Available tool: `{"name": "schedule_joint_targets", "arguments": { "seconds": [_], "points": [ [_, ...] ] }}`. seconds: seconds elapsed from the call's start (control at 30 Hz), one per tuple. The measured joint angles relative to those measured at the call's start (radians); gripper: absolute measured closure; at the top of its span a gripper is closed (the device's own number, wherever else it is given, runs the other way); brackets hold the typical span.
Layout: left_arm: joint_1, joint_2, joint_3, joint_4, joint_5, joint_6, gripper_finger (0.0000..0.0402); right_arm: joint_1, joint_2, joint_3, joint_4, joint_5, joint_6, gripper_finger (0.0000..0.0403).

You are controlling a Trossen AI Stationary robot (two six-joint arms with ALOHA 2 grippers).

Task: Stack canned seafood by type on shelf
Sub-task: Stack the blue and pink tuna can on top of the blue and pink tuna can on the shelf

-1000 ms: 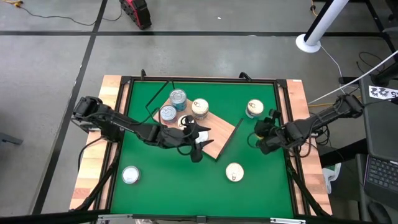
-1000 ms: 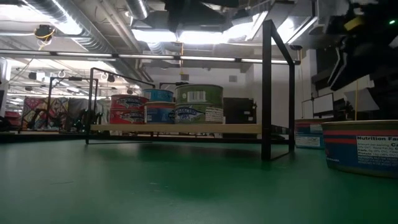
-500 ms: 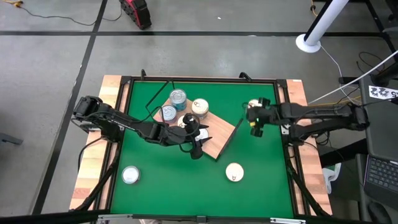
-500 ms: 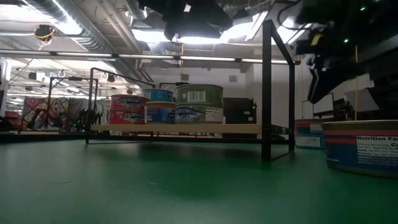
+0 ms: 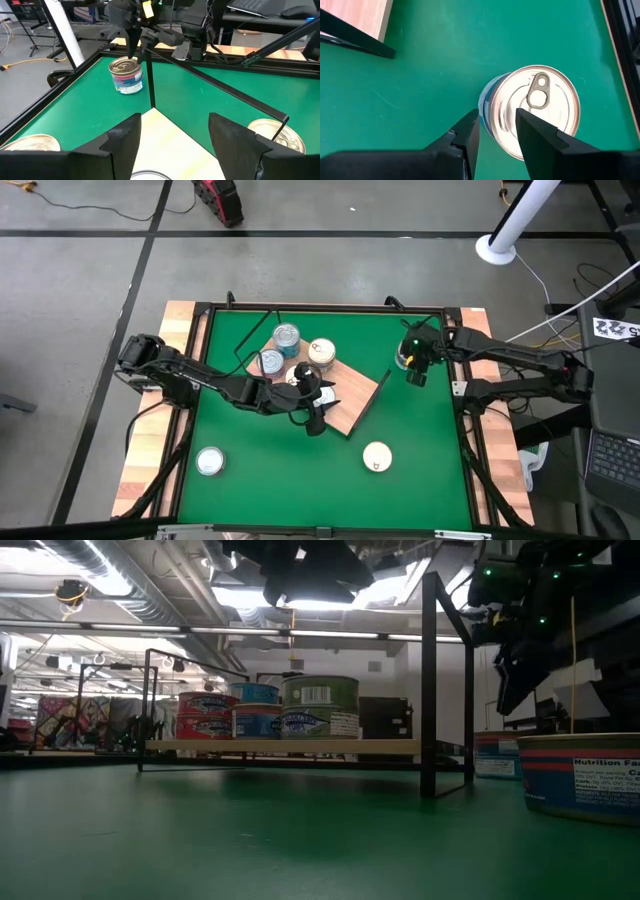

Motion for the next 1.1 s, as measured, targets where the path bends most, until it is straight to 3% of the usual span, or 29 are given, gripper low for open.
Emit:
{"name": "schedule_joint_targets", "arguments": {
  "seconds": [0.3, 0.5, 0.77, 0.9, 1.1],
  "points": [
    [0.0, 0.0, 0.0, 0.0, 0.0, 0.0, 0.0174, -0.003, 0.047, -0.036, 0.009, -0.013, -0.02, 0.0276],
    [0.0, 0.0, 0.0, -0.003, 0.0, -0.005, 0.0174, -0.003, 0.104, -0.043, 0.036, 0.065, -0.045, 0.0276],
    [0.0, 0.0, 0.0, -0.003, 0.0, -0.006, 0.0174, -0.003, 0.158, -0.039, 0.063, 0.081, -0.063, 0.0278],
    [0.0, 0.0, 0.0, -0.004, 0.0, -0.006, 0.0174, -0.003, 0.17, -0.039, 0.063, 0.093, -0.063, 0.0302],
    [0.0, 0.0, 0.0, -0.004, 0.0, -0.007, 0.0174, -0.002, 0.171, -0.04, 0.062, 0.107, -0.063, 0.0373]
  ]
}}
